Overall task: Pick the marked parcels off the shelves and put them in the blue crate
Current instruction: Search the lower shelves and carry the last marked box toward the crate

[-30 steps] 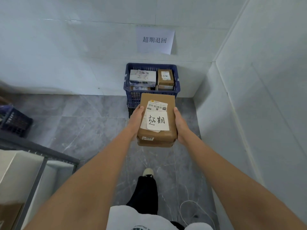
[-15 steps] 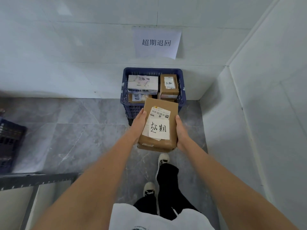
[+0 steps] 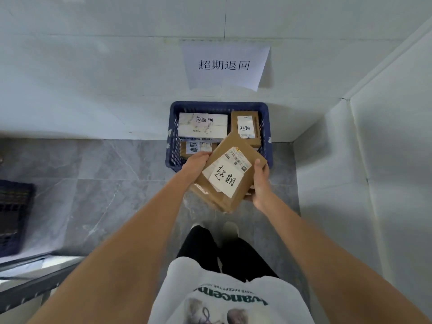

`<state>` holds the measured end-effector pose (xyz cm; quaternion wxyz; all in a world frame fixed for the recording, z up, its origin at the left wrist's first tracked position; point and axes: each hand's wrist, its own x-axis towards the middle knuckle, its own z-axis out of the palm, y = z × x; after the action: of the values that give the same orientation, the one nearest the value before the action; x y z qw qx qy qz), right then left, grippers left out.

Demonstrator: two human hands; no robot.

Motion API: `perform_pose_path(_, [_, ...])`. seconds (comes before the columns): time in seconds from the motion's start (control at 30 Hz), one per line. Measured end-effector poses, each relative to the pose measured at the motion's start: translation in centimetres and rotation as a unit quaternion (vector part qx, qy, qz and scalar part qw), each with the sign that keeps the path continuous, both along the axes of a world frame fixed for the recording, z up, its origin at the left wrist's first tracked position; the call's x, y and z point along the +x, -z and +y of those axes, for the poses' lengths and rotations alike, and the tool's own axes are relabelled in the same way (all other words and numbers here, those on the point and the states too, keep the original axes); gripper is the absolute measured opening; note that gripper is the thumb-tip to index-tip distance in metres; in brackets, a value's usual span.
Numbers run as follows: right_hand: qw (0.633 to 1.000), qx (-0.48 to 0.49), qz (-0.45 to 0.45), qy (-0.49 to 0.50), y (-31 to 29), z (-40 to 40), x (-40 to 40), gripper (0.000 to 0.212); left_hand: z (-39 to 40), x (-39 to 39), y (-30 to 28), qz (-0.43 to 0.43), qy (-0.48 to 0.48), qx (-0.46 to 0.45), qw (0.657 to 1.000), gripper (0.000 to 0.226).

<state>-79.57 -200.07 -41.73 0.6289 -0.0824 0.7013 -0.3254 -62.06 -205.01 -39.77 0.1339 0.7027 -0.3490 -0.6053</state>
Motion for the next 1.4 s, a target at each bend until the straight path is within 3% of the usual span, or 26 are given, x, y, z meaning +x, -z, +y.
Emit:
perform_pose_path(0.23, [0.997,0.002,0.018,0.07,0.6,-5.6,2.4,0.04,-8.0,3.1,0.4,0.023,0.01,0.075,0.997,0.032])
perform_pose_path(0.37, [0.992,0.006,0.063,0.11,1.3,-8.2,3.8,0.033,-11.3,4.5,1.8,-0.029,-0.073,0.058,0.995,0.029])
perform_pose_path(0.57, [0.982,-0.009,0.076,0.171,1.6,-10.5,5.9,0.037,-12.9,6.5,4.5,0.091,-0.258,0.101,0.956,0.042])
perform_pose_path(0.63, [0.979,-0.006,0.07,0.189,1.7,-10.8,6.5,0.035,-13.1,6.5,4.3,0.123,-0.287,0.107,0.944,0.042])
perform_pose_path(0.77, [0.971,0.001,0.065,0.228,2.7,-11.5,7.3,0.029,-13.4,5.7,4.6,0.157,-0.29,0.112,0.937,0.063])
perform_pose_path(0.9, [0.974,0.037,0.201,0.102,5.5,-11.8,7.2,0.026,-13.7,6.1,9.9,0.08,-0.243,0.116,0.96,0.098])
perform_pose_path(1.1, [0.956,0.045,0.261,-0.127,10.6,-12.5,6.4,0.052,-14.0,6.4,12.0,0.028,-0.211,0.091,0.973,0.049])
perform_pose_path(1.4, [0.939,0.062,0.236,-0.244,19.6,-16.9,6.2,0.056,-15.4,7.4,22.7,-0.035,-0.179,0.113,0.977,0.051])
